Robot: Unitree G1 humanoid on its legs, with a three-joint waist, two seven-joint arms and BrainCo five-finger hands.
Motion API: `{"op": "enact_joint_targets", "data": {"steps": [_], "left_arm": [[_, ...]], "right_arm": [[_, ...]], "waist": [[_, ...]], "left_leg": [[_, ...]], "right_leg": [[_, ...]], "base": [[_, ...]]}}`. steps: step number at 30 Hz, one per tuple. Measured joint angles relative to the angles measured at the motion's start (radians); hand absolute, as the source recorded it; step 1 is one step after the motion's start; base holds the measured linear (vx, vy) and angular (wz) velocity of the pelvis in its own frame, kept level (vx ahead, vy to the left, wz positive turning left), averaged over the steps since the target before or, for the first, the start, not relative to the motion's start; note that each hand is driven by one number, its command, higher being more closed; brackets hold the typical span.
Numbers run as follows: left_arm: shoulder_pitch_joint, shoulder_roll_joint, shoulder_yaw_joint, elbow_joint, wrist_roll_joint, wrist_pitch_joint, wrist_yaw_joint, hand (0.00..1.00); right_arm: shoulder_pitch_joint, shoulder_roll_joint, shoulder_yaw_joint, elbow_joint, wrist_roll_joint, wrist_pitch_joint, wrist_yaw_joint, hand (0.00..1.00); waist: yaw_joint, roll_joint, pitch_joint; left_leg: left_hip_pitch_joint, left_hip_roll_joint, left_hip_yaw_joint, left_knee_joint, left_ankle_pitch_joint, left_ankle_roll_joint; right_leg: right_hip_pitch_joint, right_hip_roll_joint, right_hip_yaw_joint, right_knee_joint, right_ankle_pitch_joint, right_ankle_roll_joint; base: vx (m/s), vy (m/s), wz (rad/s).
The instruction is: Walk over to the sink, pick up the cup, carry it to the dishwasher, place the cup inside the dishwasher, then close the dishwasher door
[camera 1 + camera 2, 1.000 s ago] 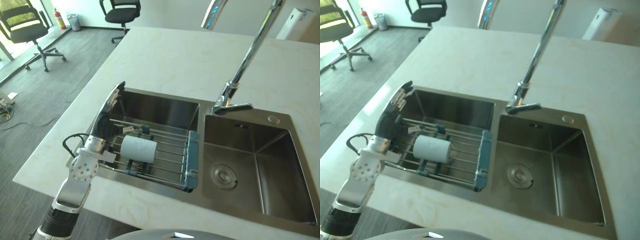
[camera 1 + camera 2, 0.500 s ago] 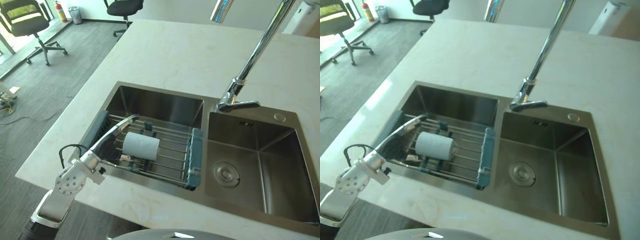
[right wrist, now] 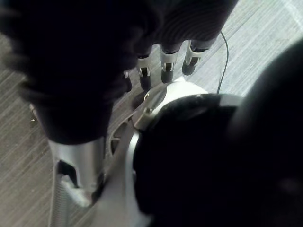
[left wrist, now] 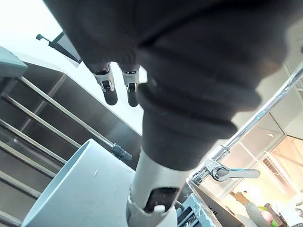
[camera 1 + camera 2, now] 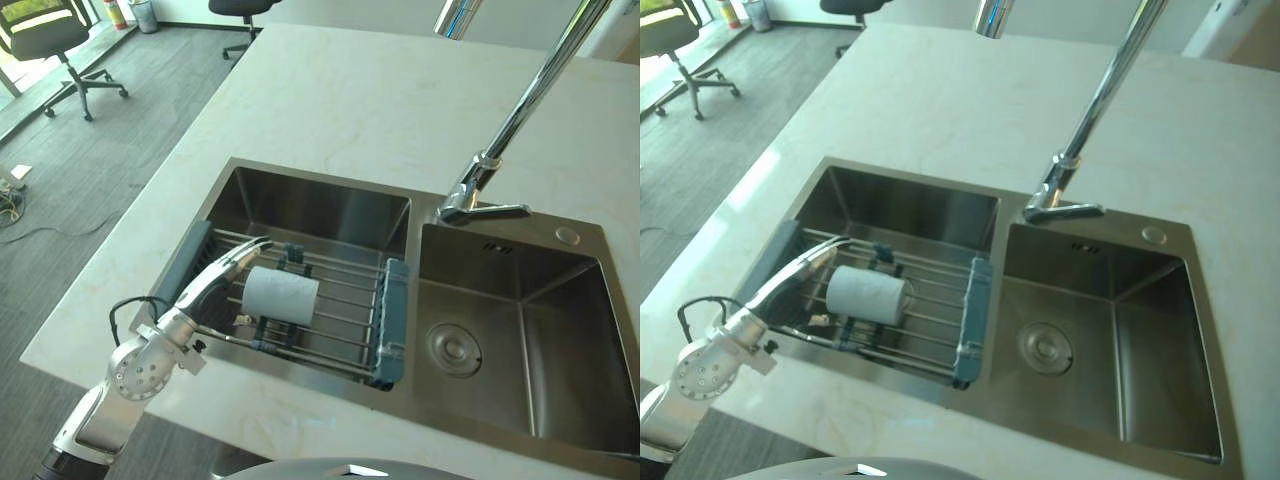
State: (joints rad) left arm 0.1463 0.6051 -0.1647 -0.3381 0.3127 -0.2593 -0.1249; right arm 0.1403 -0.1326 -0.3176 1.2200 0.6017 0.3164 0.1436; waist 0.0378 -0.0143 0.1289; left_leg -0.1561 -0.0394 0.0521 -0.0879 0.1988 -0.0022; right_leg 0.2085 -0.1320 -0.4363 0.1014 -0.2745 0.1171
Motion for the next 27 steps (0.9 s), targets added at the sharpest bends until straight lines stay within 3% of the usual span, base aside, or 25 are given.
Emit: {"op": "enact_joint_targets", "data": {"steps": [4, 9, 16, 27], "left_arm": [[0.005, -0.019, -0.03, 0.004, 0.044, 0.0, 0.006, 0.0], [0.003, -0.038, -0.068, 0.045, 0.104, 0.03, -0.021, 0.0], [-0.015, -0.035, -0.091, 0.05, 0.142, 0.064, 0.013, 0.0], [-0.027, -0.036, -0.145, 0.077, 0.183, 0.063, 0.071, 0.0]], "right_arm": [[-0.012, -0.004, 0.0, 0.003, 0.001, 0.011, -0.001, 0.0], [-0.006, 0.0, 0.001, -0.024, 0.014, 0.012, -0.003, 0.0], [0.0, -0.003, 0.04, -0.022, 0.032, 0.011, -0.007, 0.0], [-0.025, -0.011, 0.07, -0.005, 0.032, 0.014, -0.021, 0.0]], "waist": [[0.002, 0.015, 0.0], [-0.006, 0.01, -0.001], [-0.011, 0.008, -0.001], [-0.011, 0.009, -0.002]], "left_leg": [[0.001, 0.006, 0.0, 0.0, 0.001, -0.001], [-0.001, -0.004, 0.005, 0.0, 0.002, -0.003], [0.001, -0.007, 0.017, 0.0, 0.002, 0.002], [0.012, 0.004, 0.031, 0.0, -0.004, -0.006]], "right_leg": [[-0.001, 0.004, -0.002, -0.008, -0.006, -0.017], [-0.002, -0.005, 0.002, -0.012, 0.0, -0.002], [-0.004, -0.009, 0.018, -0.009, 0.001, 0.003], [-0.006, -0.008, 0.037, -0.008, 0.002, 0.003]], "base": [[-0.08, -0.027, -0.02], [0.01, -0.034, -0.02], [0.01, -0.044, -0.05], [-0.04, -0.026, -0.05]]}}
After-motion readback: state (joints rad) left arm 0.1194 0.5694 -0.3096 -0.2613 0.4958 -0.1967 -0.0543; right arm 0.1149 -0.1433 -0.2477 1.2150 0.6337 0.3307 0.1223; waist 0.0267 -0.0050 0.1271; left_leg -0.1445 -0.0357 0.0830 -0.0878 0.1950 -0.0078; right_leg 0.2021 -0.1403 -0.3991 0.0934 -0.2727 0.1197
